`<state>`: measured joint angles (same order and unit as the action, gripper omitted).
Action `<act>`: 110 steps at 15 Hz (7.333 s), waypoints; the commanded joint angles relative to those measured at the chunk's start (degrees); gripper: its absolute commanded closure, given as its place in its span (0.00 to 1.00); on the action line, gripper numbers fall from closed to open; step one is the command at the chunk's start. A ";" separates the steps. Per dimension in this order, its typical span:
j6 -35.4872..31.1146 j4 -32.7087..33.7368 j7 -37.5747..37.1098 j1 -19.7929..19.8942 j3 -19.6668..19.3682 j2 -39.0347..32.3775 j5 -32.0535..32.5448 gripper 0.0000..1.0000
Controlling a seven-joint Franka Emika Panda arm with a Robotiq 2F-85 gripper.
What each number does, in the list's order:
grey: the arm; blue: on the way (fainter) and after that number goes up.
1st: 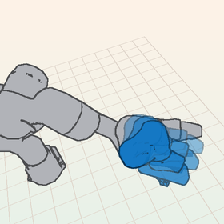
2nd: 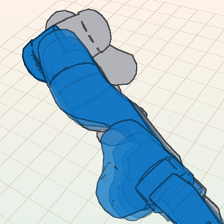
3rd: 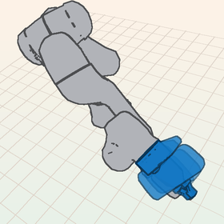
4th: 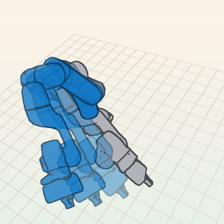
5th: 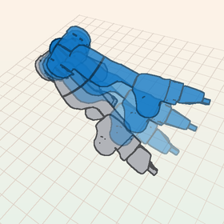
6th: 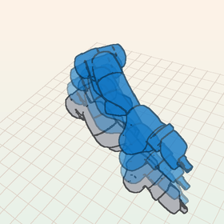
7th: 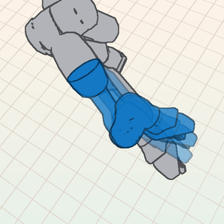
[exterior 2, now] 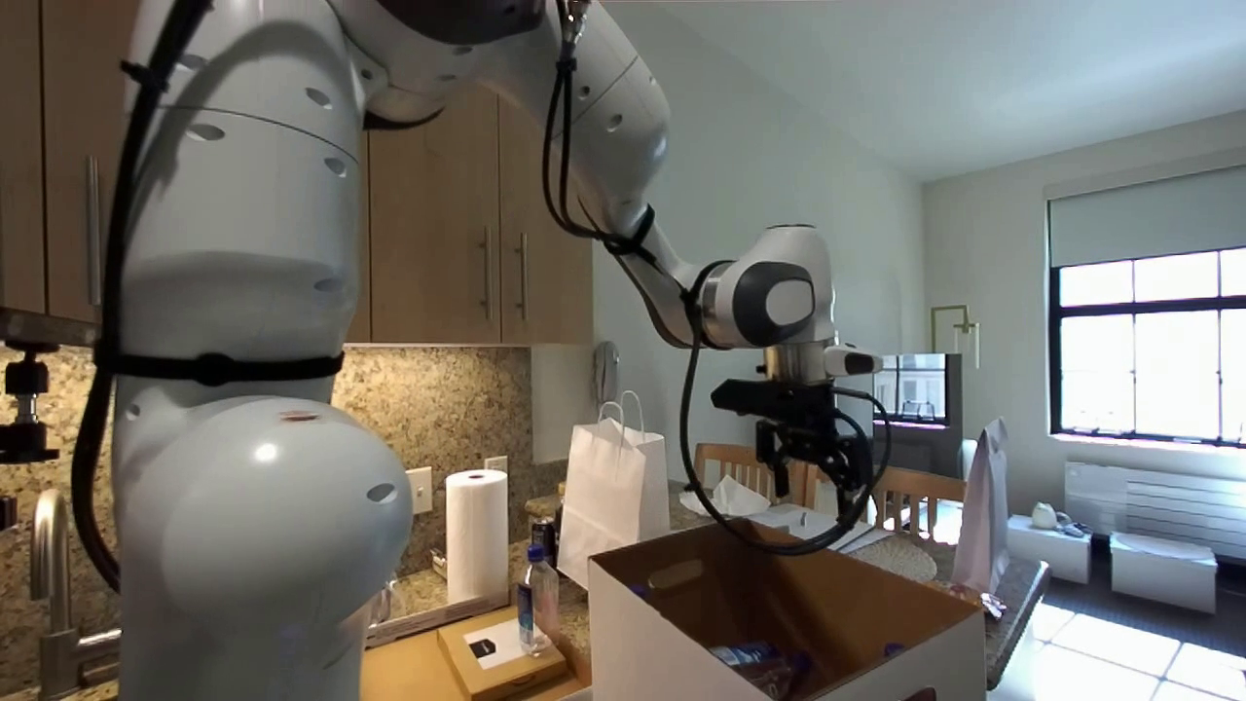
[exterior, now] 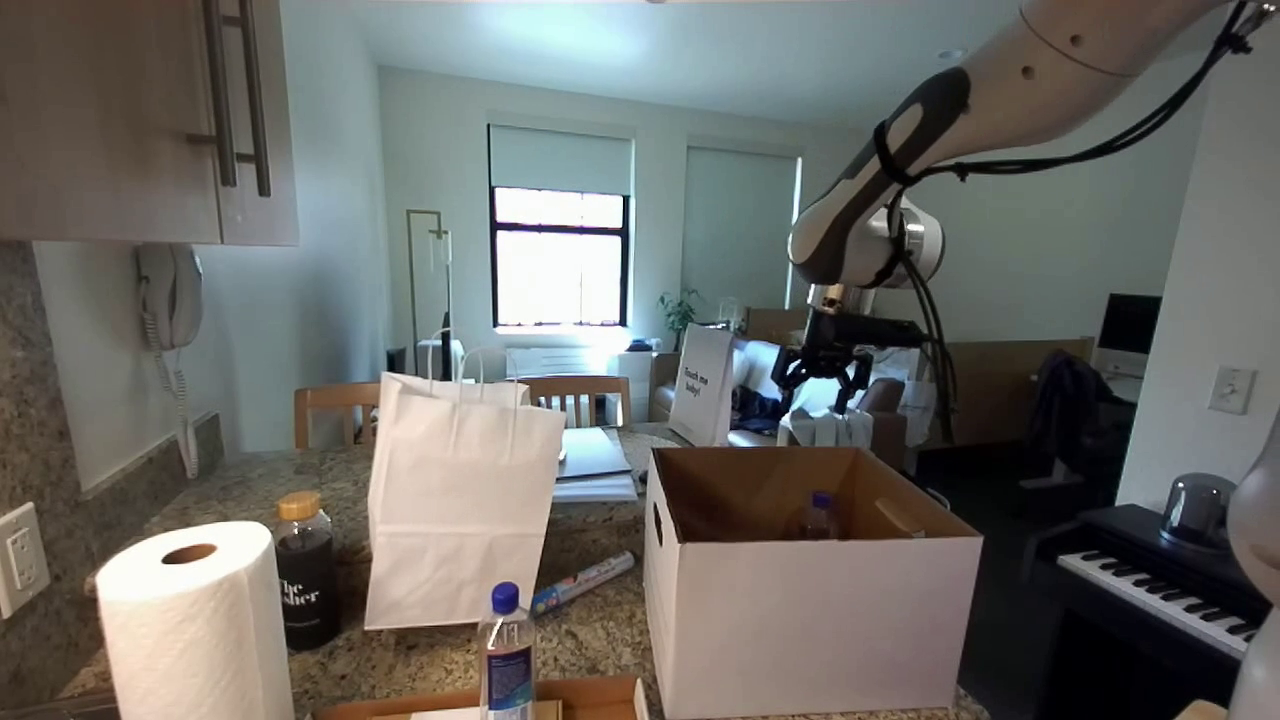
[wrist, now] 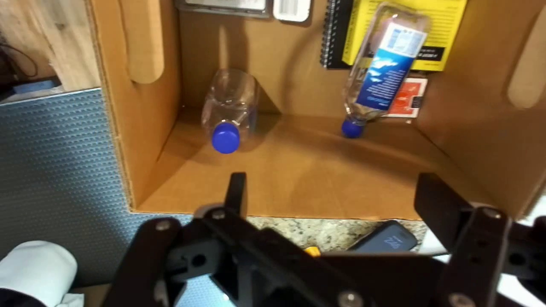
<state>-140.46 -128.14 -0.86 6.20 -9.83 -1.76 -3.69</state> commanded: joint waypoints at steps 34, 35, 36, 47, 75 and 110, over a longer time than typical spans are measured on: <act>15.78 27.28 -9.04 -0.39 -2.74 -34.20 15.82 0.00; 16.53 28.02 -9.22 -1.15 -3.01 -35.36 17.57 0.00; 16.93 28.67 -8.98 -1.47 -2.93 -36.31 18.38 0.00; 16.02 31.53 -6.32 -0.19 -0.94 -39.14 16.00 0.47; 8.53 31.55 -9.42 3.48 1.52 -34.82 -2.65 0.01; -25.71 15.13 -14.25 -7.53 2.78 -37.95 -1.61 0.00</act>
<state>-160.40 -110.85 -13.85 -2.72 -8.07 -41.08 -3.02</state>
